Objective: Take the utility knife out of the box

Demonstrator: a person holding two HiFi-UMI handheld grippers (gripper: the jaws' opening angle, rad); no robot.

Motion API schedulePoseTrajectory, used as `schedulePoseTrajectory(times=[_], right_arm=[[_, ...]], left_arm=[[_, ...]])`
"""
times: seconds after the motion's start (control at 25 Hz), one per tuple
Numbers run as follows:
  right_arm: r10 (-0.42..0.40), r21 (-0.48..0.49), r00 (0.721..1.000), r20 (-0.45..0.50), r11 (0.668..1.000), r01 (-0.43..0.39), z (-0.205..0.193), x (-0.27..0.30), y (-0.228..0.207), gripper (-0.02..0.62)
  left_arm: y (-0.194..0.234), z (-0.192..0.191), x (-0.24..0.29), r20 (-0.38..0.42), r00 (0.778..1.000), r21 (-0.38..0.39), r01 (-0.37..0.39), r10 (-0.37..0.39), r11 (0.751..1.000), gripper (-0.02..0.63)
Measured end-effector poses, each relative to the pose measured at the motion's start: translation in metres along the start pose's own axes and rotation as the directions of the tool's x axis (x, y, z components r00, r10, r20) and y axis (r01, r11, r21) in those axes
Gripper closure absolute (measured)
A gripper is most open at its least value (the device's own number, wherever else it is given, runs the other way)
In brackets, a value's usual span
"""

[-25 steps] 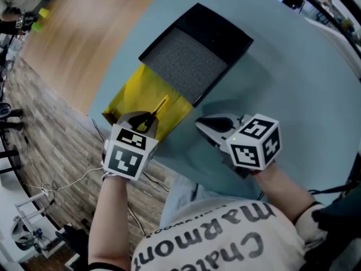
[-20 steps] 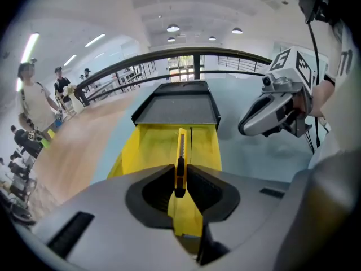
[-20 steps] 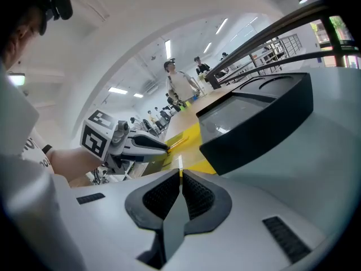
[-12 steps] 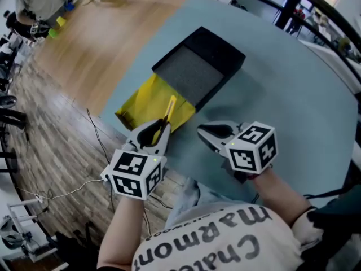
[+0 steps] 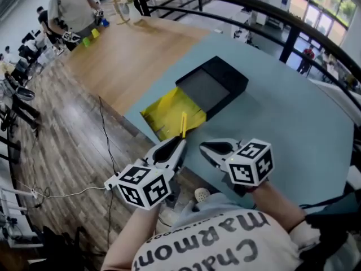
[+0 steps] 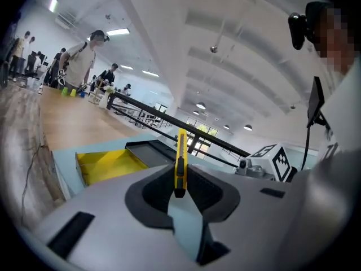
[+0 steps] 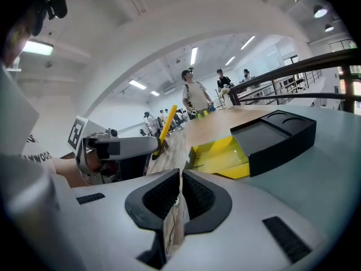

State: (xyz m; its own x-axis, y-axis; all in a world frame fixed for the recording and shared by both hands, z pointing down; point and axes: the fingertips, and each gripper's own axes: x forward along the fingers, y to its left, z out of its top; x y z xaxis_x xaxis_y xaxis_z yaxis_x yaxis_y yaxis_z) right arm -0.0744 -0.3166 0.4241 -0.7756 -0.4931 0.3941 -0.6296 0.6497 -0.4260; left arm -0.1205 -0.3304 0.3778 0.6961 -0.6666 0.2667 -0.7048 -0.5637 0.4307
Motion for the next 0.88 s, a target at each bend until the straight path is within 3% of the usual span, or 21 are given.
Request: schedulePoseTrajectory(times=[0.2,0.44,0.68,0.88], right_arm=[[-0.001,-0.047,0.999,0.048,0.999,0.003,-0.006,-0.027,0.040,0.554],[0.041,-0.033,0.992,0.119,0.999,-0.037,-0.047,-0.069,0.103,0.554],[0.056,-0.036,0.989,0.134,0.998,-0.052,-0.098,-0.114,0.151,0.554],[0.052,-0.029,0.986,0.158,0.998,-0.048,-0.118,-0.146,0.180,0.554]], left_arm=[[-0.031,-0.011,-0.048,0.031,1.000,0.007,0.001,-0.001,1.000,0.538],[-0.082,-0.069,-0.109,-0.011,1.000,0.034,0.010,-0.010,0.999,0.538],[-0.124,-0.113,-0.171,0.061,0.997,0.052,-0.059,0.056,0.997,0.538],[-0.162,-0.130,-0.200,0.113,0.992,0.046,-0.058,0.052,0.997,0.538]])
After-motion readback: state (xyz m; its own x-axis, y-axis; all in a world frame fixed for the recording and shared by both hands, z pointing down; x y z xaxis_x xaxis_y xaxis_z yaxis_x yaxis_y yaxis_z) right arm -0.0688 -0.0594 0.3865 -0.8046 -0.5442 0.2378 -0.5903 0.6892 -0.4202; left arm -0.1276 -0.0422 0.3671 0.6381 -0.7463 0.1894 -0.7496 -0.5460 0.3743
